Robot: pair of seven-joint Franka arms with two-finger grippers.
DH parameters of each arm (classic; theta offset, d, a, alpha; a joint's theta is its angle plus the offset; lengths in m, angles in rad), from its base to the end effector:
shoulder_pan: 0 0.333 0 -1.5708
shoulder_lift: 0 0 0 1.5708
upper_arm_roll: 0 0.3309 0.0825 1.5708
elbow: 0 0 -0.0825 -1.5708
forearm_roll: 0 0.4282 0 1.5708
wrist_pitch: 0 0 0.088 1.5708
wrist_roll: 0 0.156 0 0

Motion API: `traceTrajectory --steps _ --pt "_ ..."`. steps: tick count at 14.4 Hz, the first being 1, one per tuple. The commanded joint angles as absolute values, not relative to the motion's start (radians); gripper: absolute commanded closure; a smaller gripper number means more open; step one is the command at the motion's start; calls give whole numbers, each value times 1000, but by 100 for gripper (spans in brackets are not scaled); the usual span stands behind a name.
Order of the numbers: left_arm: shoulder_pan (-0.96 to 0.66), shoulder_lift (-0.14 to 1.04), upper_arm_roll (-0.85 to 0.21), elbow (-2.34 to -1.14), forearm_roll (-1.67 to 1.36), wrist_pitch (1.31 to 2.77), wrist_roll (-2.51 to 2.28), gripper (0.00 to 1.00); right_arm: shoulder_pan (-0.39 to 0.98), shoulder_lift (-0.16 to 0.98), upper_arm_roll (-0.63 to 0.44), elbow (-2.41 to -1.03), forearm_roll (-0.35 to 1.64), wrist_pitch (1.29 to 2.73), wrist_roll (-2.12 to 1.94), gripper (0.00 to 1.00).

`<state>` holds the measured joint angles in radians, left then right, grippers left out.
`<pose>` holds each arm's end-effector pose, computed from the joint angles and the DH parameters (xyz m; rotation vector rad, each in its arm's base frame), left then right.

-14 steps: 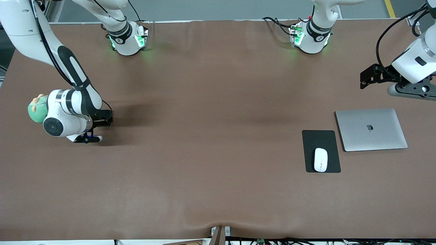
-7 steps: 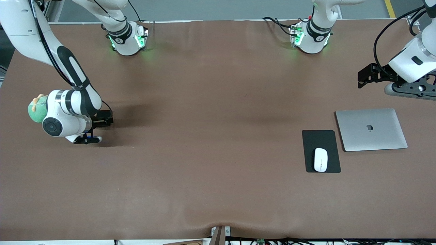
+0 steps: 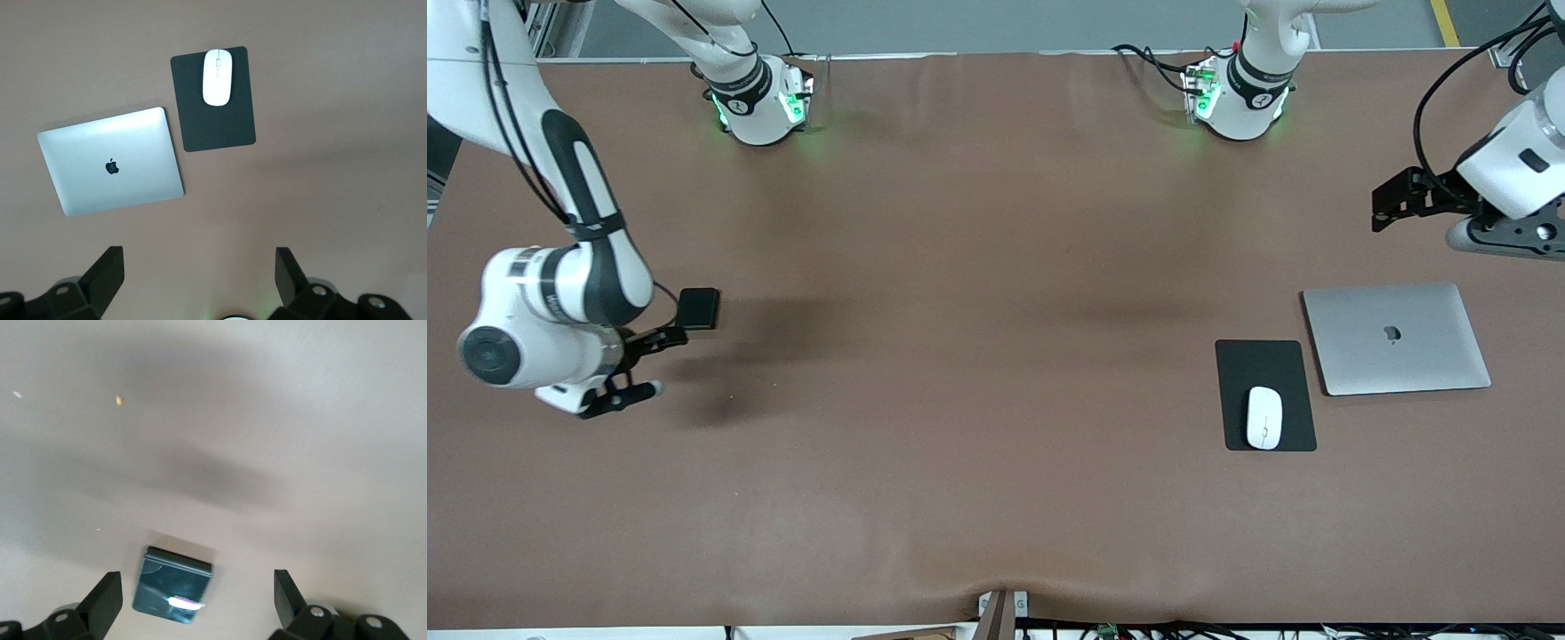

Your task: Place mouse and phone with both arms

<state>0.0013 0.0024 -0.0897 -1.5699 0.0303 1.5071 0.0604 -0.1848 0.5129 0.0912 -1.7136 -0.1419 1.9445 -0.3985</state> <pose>0.5874 -0.0471 0.5842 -3.1005 0.2296 0.1007 0.6612 -0.0805 0.2123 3.0483 0.5703 -0.4513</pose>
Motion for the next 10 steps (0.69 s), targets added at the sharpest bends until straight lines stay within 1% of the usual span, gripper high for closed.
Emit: traceTrajectory --steps 1,8,10 --pt "20 2 -95 -1557 26 1493 66 0 -193 566 98 -1568 -153 1919 -448 0" --pt "15 3 -100 -1557 28 1491 61 0 -175 561 98 -1344 -156 1911 -446 0" --pt "17 8 -100 -1555 25 1491 61 0 -173 540 101 -1312 -156 1911 -446 0"
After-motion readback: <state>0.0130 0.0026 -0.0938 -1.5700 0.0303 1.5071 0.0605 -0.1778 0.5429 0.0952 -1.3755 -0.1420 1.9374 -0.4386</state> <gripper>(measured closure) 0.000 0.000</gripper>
